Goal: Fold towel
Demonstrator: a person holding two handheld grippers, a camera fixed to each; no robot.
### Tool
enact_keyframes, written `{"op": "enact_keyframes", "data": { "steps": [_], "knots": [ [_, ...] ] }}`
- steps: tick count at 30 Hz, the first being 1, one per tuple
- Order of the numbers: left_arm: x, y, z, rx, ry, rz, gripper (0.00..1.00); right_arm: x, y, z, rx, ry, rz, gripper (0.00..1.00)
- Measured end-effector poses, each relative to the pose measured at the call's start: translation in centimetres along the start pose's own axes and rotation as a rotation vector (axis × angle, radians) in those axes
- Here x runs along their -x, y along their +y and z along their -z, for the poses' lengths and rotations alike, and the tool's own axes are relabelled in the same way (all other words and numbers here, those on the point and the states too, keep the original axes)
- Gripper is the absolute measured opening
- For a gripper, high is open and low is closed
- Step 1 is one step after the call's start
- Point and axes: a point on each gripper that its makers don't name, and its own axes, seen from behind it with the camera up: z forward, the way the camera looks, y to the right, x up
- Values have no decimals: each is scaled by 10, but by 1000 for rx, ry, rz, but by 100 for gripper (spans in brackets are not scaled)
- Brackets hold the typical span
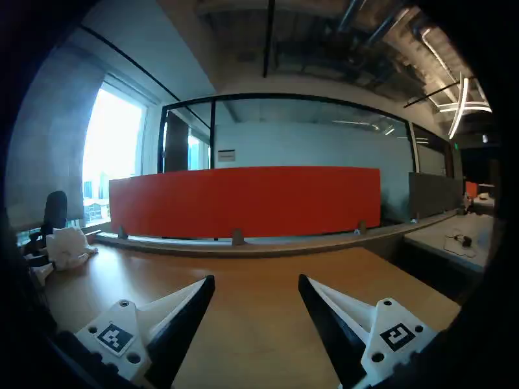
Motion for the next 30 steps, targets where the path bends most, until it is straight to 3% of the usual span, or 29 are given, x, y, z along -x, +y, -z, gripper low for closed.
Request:
{"op": "enact_keyframes", "data": {
  "steps": [12, 18, 30],
  "knots": [
    [0, 0, -1, 0, 0, 0, 94, 36, 20, 3, 30, 7, 9, 100],
    [1, 0, -1, 0, 0, 0, 94, 52, 20, 4, 23, 3, -1, 100],
    [1, 0, -1, 0, 0, 0, 94, 61, 21, 0, 29, 7, -30, 100]
  ]
}}
